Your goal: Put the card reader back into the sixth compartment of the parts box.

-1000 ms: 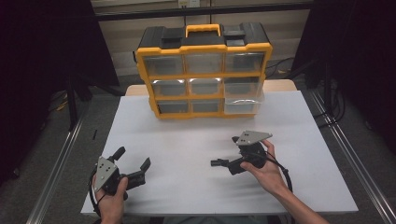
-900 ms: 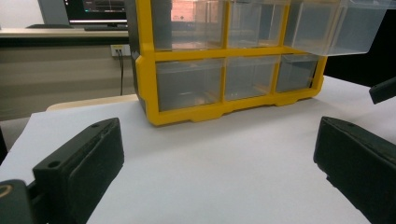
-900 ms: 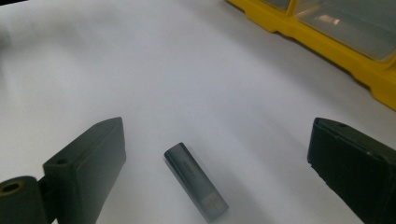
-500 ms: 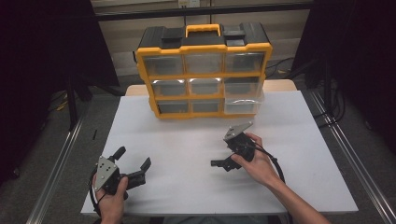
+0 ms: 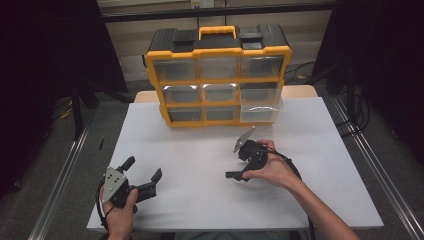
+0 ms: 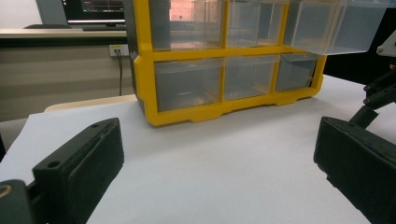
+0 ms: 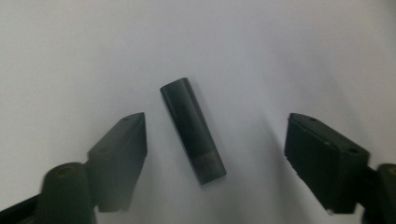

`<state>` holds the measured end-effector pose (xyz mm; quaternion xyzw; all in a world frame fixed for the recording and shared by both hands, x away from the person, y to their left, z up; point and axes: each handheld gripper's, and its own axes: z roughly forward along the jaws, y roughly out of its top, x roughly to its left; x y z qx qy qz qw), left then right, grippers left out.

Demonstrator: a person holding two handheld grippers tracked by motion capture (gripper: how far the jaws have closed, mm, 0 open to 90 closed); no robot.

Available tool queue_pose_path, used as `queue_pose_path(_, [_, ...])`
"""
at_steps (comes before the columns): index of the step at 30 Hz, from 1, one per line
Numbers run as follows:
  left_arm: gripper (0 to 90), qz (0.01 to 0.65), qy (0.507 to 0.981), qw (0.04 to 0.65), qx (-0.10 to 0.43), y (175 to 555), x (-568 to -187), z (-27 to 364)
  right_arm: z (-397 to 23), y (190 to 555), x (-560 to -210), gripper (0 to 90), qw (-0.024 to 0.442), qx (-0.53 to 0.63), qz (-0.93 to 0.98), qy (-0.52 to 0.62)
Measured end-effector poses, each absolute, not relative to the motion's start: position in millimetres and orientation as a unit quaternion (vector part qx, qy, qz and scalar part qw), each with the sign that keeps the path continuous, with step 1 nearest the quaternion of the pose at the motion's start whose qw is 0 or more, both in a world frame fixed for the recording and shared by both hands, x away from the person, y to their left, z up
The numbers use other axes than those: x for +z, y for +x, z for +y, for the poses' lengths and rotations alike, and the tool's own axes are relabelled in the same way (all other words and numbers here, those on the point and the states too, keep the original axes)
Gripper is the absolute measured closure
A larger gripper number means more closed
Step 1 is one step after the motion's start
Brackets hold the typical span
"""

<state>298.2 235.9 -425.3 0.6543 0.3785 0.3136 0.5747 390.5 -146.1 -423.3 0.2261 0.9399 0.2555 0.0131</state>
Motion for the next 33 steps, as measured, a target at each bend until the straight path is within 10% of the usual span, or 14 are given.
queue_pose_path(33, [1.8,0.379,0.656,0.578,0.304,301,-427,235,-129,391,-427,73.8,0.001,0.195,0.962,0.192])
